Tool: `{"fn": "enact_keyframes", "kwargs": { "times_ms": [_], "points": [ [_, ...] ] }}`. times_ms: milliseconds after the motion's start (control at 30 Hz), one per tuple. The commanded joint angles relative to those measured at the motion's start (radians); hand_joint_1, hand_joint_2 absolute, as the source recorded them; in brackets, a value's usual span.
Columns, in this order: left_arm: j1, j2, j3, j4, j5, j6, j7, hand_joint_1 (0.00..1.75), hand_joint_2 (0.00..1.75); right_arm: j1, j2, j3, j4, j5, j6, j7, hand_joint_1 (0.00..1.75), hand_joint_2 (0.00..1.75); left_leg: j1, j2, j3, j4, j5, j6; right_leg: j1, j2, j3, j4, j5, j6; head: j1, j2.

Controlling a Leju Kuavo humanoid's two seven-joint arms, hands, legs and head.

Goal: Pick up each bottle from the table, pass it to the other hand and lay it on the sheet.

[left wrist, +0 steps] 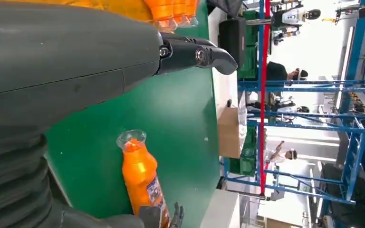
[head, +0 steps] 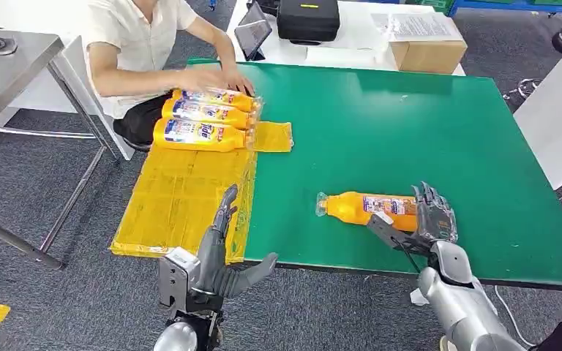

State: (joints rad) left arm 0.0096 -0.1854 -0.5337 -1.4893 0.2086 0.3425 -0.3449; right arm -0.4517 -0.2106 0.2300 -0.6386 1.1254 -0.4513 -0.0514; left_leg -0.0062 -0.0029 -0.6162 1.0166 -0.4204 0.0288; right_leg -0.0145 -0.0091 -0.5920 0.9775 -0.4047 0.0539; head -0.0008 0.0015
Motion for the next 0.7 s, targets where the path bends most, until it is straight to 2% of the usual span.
{"fn": "enact_keyframes", "kwargs": {
  "times_ms": [33,100,267,300,567,633,700],
  "points": [
    [-0.034,0.018,-0.018,0.057,0.017,0.002,-0.001,0.0,1.75,-0.027,-0.001,-0.012,0.139,-0.036,0.075,-0.051,1.75,1.75,0.001,0.0,0.003,-0.002,0.0,-0.003,0.001,0.0,0.003,-0.001,0.0,-0.003,0.0,0.0],
    [-0.035,0.018,-0.018,0.057,0.02,0.004,-0.003,0.0,1.75,-0.019,-0.003,-0.02,0.137,-0.057,0.091,-0.067,1.75,1.75,0.001,-0.001,0.003,-0.001,0.0,-0.002,0.001,0.0,0.003,-0.001,0.0,-0.002,0.0,0.0],
    [-0.042,0.02,-0.024,0.065,0.034,0.006,-0.013,0.0,1.75,0.026,0.03,-0.115,0.098,-0.264,0.177,-0.201,1.75,1.75,0.001,-0.002,0.005,-0.003,0.0,-0.002,0.001,-0.002,0.005,-0.003,-0.001,-0.003,0.0,0.0],
    [-0.044,0.02,-0.023,0.067,0.037,0.008,-0.016,0.0,1.75,0.03,0.025,-0.097,0.098,-0.248,0.152,-0.201,1.75,1.75,0.002,-0.002,0.004,-0.002,0.0,-0.002,0.002,-0.002,0.005,-0.003,-0.001,-0.002,0.0,0.0],
    [-0.047,0.027,-0.023,0.057,0.043,0.009,-0.021,0.0,1.75,0.054,0.029,-0.13,0.109,-0.332,0.166,-0.258,1.75,1.75,0.002,-0.003,0.006,-0.003,-0.001,-0.003,0.003,-0.002,0.006,-0.003,-0.001,-0.003,0.0,0.0],
    [-0.042,0.024,-0.015,0.051,0.047,0.017,-0.035,0.0,1.75,0.062,0.053,-0.168,0.071,-0.415,0.195,-0.322,1.75,1.75,0.002,-0.003,0.006,-0.003,-0.001,-0.003,0.002,-0.002,0.006,-0.004,-0.001,-0.003,0.0,0.0],
    [-0.057,0.02,-0.007,0.074,0.026,0.046,-0.065,0.0,1.75,0.062,0.075,-0.14,0.016,-0.406,0.145,-0.363,1.75,1.75,0.002,-0.002,0.006,-0.002,-0.001,-0.003,0.002,-0.001,0.005,-0.003,0.0,-0.003,0.0,0.0]
  ]
}}
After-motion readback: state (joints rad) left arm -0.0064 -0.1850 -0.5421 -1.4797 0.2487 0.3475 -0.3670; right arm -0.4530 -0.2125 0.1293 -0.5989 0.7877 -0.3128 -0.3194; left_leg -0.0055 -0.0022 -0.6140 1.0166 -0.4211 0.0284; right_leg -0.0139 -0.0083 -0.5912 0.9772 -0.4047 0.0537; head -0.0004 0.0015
